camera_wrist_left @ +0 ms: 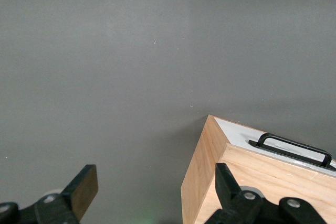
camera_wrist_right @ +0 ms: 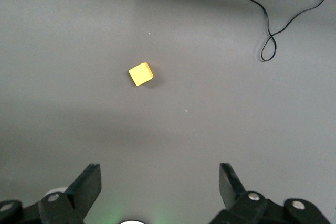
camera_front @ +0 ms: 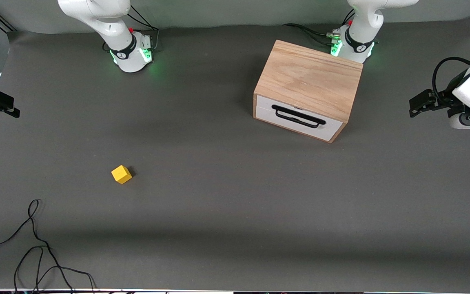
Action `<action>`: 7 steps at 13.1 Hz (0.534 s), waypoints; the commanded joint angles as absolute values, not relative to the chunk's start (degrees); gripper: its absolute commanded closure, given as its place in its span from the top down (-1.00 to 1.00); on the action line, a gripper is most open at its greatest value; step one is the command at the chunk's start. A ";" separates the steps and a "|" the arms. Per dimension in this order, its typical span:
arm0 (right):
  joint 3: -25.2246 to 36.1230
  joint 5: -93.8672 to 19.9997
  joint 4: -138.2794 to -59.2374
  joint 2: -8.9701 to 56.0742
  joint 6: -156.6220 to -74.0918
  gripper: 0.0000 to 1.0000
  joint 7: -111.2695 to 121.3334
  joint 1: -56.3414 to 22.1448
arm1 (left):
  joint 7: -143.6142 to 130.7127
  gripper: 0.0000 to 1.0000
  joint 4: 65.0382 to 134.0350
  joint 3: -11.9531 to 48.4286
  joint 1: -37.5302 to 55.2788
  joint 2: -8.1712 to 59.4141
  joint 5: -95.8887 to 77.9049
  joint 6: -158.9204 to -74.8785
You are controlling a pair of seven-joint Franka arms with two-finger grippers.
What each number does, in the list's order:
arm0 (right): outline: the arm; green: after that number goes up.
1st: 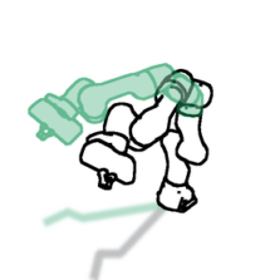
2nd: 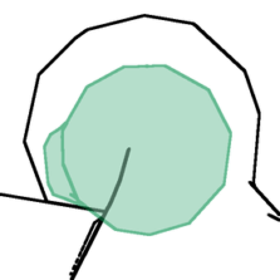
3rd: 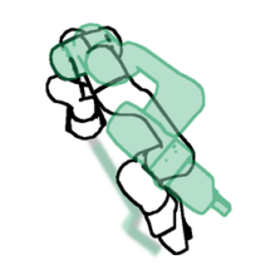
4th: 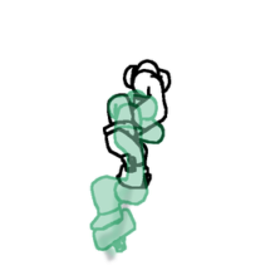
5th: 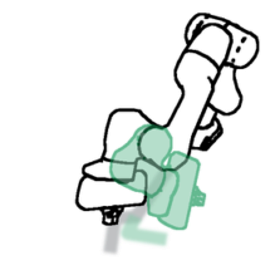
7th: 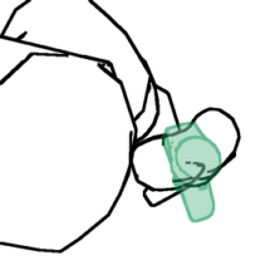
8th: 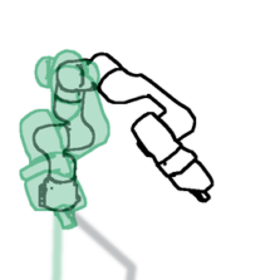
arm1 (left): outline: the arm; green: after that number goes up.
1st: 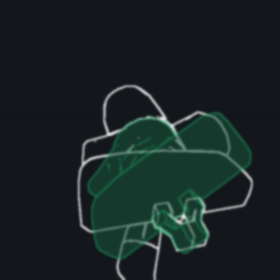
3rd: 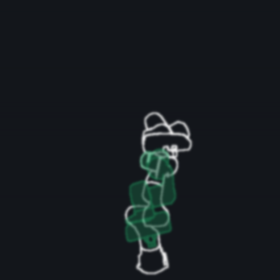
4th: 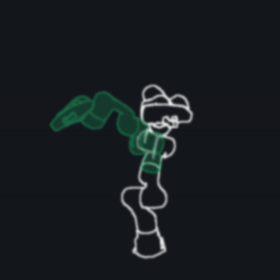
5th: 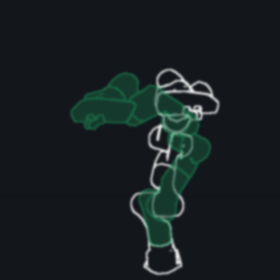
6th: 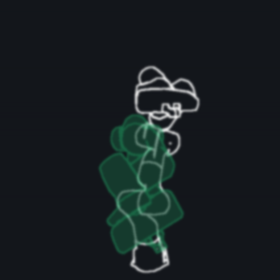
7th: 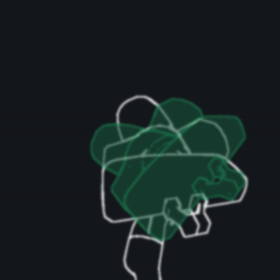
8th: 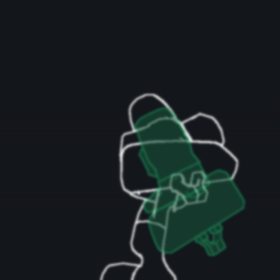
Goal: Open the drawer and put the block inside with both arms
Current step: 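Move the left gripper over the drawer's black handle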
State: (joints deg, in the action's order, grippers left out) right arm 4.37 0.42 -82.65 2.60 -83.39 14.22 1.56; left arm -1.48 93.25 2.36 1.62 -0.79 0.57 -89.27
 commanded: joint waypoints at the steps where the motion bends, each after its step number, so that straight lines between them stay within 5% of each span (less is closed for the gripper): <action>1: 4.66 0.27 -83.14 2.29 -83.06 0.99 13.18 1.32 | -0.53 1.00 93.87 2.46 1.58 -1.76 1.23 -88.51; 7: 4.66 0.18 -82.71 2.46 -83.06 0.99 13.18 1.67 | -1.05 1.00 93.78 2.46 1.76 -1.58 1.23 -88.50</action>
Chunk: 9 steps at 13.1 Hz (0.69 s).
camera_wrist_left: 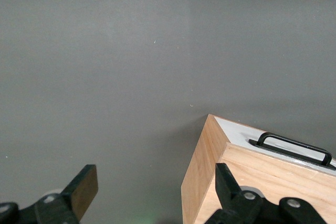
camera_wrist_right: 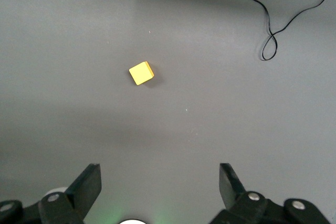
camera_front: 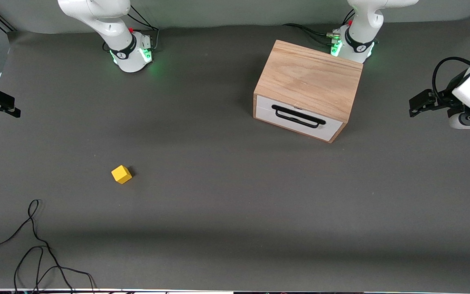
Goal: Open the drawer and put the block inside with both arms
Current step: 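Move the left gripper over the drawer's black handle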
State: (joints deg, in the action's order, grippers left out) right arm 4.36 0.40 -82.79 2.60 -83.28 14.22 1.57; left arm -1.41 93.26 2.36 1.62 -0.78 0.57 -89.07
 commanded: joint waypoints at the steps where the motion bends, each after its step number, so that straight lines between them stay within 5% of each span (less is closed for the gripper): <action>1: 4.66 0.18 -82.62 2.55 -83.06 0.99 13.27 1.67 | -1.84 1.00 93.61 2.55 1.93 -1.67 1.14 -88.51; 9: 5.27 0.44 -82.44 2.55 -82.97 0.99 13.18 1.58 | -29.29 1.00 93.08 14.65 3.16 -1.32 1.14 -87.19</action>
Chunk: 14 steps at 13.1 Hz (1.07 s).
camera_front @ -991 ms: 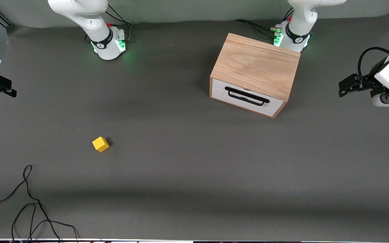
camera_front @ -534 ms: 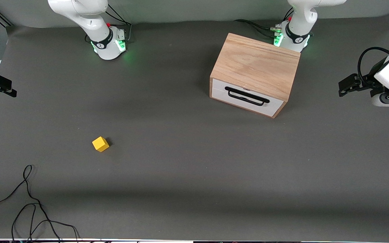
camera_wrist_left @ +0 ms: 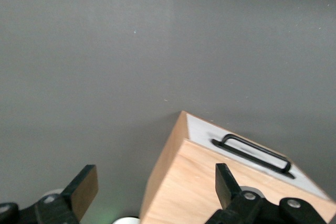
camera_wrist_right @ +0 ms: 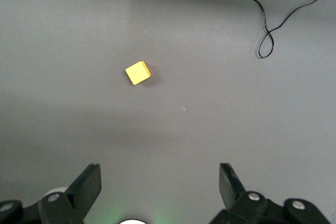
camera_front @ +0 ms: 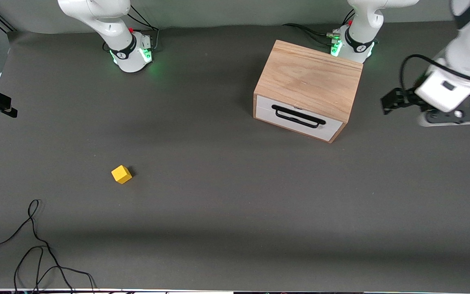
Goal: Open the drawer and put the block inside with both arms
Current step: 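Move the left gripper over the drawer's black handle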
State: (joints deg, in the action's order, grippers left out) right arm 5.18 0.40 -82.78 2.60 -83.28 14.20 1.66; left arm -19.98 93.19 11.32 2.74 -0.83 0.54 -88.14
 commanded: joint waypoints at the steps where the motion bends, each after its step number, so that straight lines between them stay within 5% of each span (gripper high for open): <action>1: 5.27 0.53 -82.44 2.55 -82.97 0.99 13.18 1.58 | -35.88 1.00 92.99 17.20 3.25 -1.32 1.23 -87.10; 6: 5.01 0.44 -82.53 3.86 -82.97 0.99 13.10 1.05 | -72.61 1.00 91.50 30.04 4.12 2.19 1.14 -87.10; 14: 5.10 0.35 -82.44 3.69 -82.88 0.99 13.01 1.05 | -106.43 1.00 88.68 31.11 9.58 10.27 1.14 -87.45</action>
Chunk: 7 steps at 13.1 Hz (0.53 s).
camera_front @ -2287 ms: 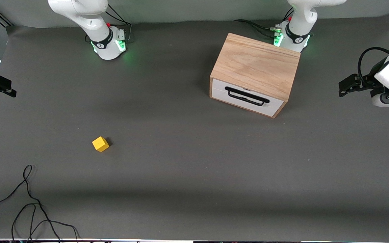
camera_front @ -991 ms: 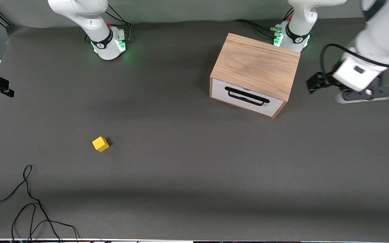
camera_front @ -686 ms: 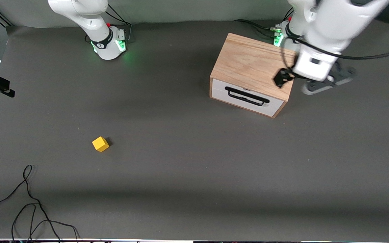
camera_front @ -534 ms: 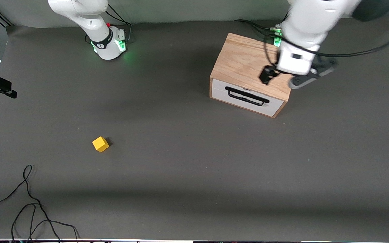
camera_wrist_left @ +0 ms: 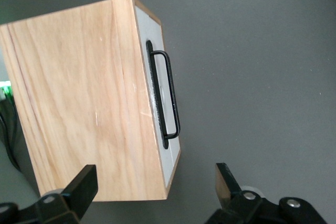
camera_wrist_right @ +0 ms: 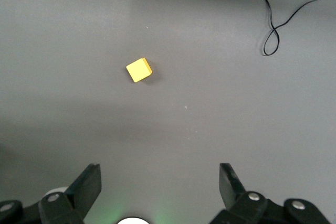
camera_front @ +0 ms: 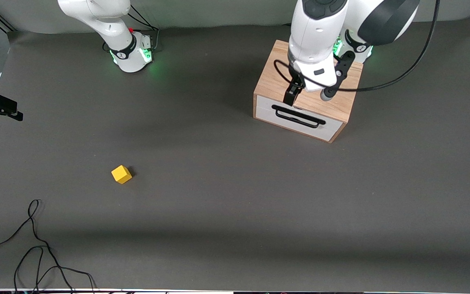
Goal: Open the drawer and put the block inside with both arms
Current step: 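Lower the left gripper onto the handle while the right gripper reaches the cube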
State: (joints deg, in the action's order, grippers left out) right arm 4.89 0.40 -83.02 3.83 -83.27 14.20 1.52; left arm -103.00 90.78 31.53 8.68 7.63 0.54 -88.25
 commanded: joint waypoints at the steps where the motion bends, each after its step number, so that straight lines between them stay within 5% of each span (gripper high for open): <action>1: 5.10 0.35 -82.44 3.69 -82.88 0.99 13.01 1.05 | -106.44 1.00 88.77 31.03 9.49 11.94 1.14 -87.89; 7: 5.10 0.62 -82.53 3.87 -82.88 0.99 13.10 1.05 | -104.51 1.00 88.77 30.67 9.05 20.38 6.14 -89.55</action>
